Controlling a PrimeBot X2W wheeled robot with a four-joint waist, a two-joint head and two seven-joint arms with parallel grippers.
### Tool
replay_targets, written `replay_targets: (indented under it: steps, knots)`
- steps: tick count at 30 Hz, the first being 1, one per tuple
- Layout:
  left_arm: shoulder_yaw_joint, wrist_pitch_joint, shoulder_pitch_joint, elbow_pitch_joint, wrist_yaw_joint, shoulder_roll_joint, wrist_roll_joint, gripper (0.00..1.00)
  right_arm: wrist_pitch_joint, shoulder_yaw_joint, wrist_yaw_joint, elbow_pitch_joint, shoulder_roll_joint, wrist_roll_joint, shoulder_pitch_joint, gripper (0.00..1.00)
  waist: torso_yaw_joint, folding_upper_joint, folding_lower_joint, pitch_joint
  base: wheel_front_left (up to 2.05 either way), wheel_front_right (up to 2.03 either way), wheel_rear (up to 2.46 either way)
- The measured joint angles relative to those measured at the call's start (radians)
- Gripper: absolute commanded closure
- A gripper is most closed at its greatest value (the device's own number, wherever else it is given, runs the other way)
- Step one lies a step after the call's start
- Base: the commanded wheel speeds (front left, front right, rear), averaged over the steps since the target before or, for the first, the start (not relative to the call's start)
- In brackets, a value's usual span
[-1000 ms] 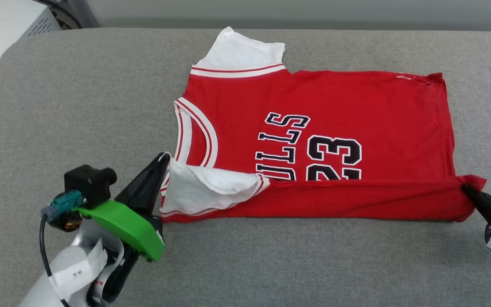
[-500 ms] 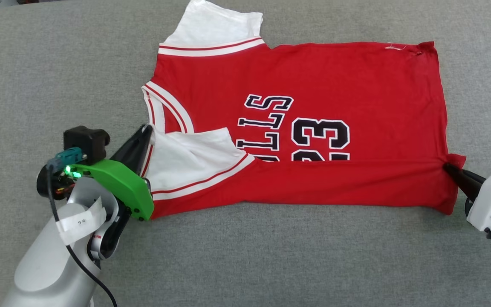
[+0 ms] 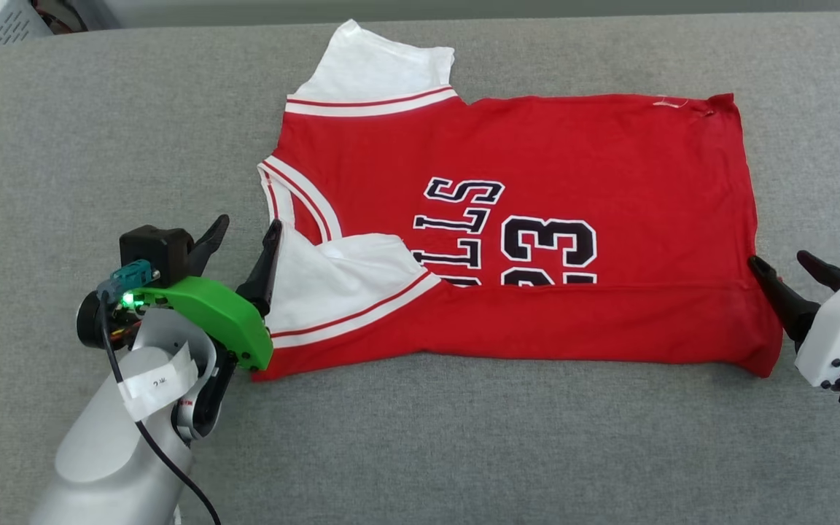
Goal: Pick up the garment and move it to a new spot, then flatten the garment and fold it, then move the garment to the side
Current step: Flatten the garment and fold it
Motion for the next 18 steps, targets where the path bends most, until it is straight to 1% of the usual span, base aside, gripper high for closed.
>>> replay_targets:
  steps: [4,7,10,14,16,18]
  knots:
    - [0.018,-0.028,0.023,-0.021,0.032,0.003,0.0,0.0,-0.012,-0.01,0.0,-0.026,0.009,-0.05,0.03,0.0,0.006,0.0,0.0,-0.033,0.0,0.0,0.0]
    - [0.035,-0.035,0.063,-0.054,0.062,0.009,-0.007,0.0,-0.008,-0.047,0.0,-0.046,0.031,-0.092,0.066,0.0,0.009,0.0,0.0,-0.057,0.0,0.0,0.0]
    - [0.039,-0.025,0.116,-0.103,0.085,0.017,-0.011,0.0,0.026,-0.09,0.0,-0.072,0.061,-0.14,0.11,0.0,0.012,0.0,0.0,-0.079,0.0,0.0,0.0]
    - [0.038,0.02,0.201,-0.188,0.118,0.021,-0.045,0.0,0.096,-0.163,0.0,-0.123,0.13,-0.191,0.179,0.0,0.015,0.0,0.0,-0.098,0.0,0.0,0.0]
    - [0.024,0.062,0.237,-0.223,0.131,0.031,-0.045,0.0,0.13,-0.194,0.0,-0.163,0.17,-0.222,0.211,0.0,0.015,0.0,0.0,-0.098,0.0,0.0,0.0]
    - [-0.002,0.124,0.272,-0.258,0.134,0.046,-0.048,0.0,0.16,-0.221,0.0,-0.204,0.215,-0.248,0.237,0.0,0.013,0.0,-0.0001,-0.093,0.0,0.0,0.0]
